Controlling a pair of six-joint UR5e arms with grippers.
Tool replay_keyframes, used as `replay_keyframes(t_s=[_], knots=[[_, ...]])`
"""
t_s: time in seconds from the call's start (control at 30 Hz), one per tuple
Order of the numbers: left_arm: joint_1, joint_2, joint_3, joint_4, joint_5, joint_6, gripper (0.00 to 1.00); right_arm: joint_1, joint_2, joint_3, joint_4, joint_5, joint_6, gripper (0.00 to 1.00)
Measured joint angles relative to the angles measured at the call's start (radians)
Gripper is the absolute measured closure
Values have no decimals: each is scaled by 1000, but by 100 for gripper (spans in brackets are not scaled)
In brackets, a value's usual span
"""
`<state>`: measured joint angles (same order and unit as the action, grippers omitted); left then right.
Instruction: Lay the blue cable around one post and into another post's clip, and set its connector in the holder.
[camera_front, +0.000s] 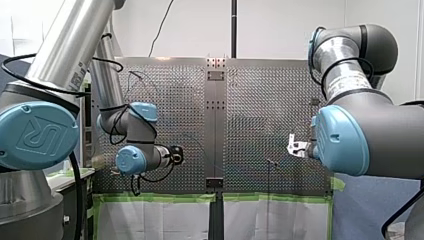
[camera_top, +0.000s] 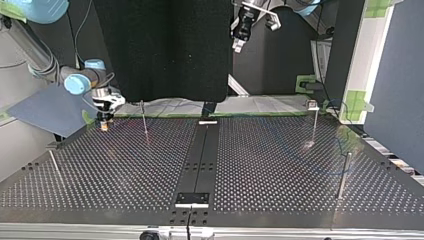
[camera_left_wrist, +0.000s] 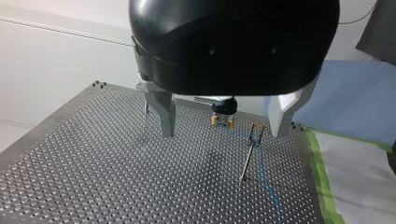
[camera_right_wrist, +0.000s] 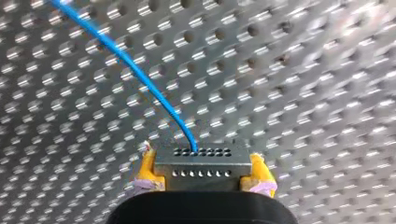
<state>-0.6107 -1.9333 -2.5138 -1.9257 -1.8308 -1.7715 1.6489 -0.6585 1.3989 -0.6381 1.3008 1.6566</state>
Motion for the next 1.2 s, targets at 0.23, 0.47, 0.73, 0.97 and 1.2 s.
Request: replay_keyframes(t_s=[0.23,0.47,0.73,0.97,1.2], knots=[[0,0,1,-2,-1,0,0,28,-62,2,37,27,-3,100],[0,0,1,-7,-1,2,0,59,-120,39,48,68,-8,100],[-3,0,1,-11,-1,2,0,83,-201,118,43,109,-9,100],[-3,0,1,-18,-1,4,0,92,-260,177,40,113,-5,100],[-4,0,1,-23,-1,4,0,89,-317,204,64,92,-8,100]])
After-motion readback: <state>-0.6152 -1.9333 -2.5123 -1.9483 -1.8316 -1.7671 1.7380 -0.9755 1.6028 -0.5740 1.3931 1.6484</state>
